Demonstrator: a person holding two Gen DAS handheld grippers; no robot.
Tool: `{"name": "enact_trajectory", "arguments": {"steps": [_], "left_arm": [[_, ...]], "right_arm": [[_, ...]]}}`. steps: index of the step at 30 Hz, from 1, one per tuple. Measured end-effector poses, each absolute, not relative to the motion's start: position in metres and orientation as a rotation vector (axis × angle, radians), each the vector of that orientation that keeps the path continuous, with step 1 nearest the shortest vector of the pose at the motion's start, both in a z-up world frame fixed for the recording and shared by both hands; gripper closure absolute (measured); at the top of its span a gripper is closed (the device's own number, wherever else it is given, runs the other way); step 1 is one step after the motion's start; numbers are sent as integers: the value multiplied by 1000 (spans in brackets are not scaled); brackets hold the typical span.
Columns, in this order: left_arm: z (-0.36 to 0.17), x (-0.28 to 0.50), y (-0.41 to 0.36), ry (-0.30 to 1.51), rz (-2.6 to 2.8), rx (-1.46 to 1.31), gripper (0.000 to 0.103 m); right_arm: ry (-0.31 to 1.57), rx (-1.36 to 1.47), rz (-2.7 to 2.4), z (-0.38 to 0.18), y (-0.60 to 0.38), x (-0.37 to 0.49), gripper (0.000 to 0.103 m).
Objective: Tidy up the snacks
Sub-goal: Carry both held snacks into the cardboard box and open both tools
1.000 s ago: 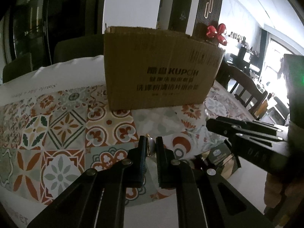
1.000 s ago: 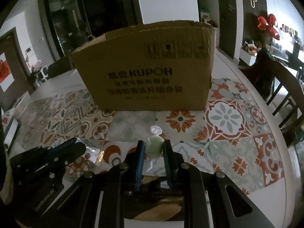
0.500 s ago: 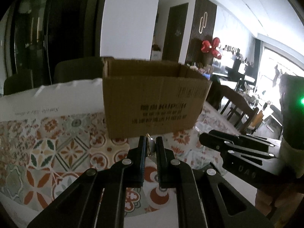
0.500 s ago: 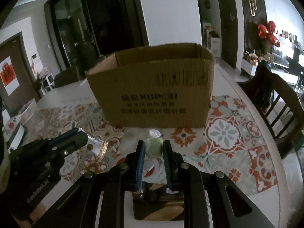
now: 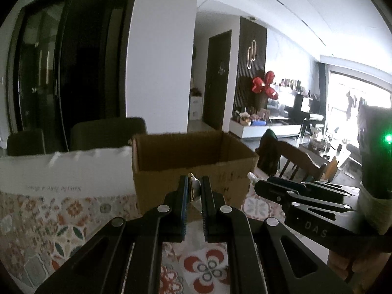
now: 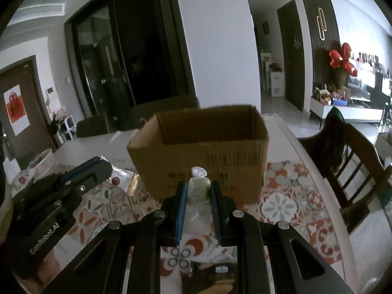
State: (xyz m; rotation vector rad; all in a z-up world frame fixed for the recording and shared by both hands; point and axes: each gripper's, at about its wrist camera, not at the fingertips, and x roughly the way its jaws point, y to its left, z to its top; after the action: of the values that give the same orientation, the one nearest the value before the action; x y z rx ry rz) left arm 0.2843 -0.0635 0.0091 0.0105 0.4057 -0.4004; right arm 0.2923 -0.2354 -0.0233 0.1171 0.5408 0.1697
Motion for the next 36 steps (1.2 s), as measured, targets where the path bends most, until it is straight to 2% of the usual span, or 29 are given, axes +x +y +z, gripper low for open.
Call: {"name": "enact_trajectory", "arguments": {"steps": [15, 32, 34, 35, 36], "left_arm": [[55, 332, -78, 294, -396, 51, 92], [38, 414, -94, 436, -363, 85, 91], [35, 422, -94, 456, -350, 86, 82], [33, 424, -93, 461, -342, 87, 71], [32, 424, -92, 462, -334, 88, 67]], "right_arm": [[429, 82, 198, 28, -239, 334, 83], [511, 52, 193, 24, -244, 407, 82], [531, 60, 185, 20, -246, 414, 82], [541, 62, 179, 18, -246, 417, 77], [555, 61, 173, 16, -247, 419, 72]]}}
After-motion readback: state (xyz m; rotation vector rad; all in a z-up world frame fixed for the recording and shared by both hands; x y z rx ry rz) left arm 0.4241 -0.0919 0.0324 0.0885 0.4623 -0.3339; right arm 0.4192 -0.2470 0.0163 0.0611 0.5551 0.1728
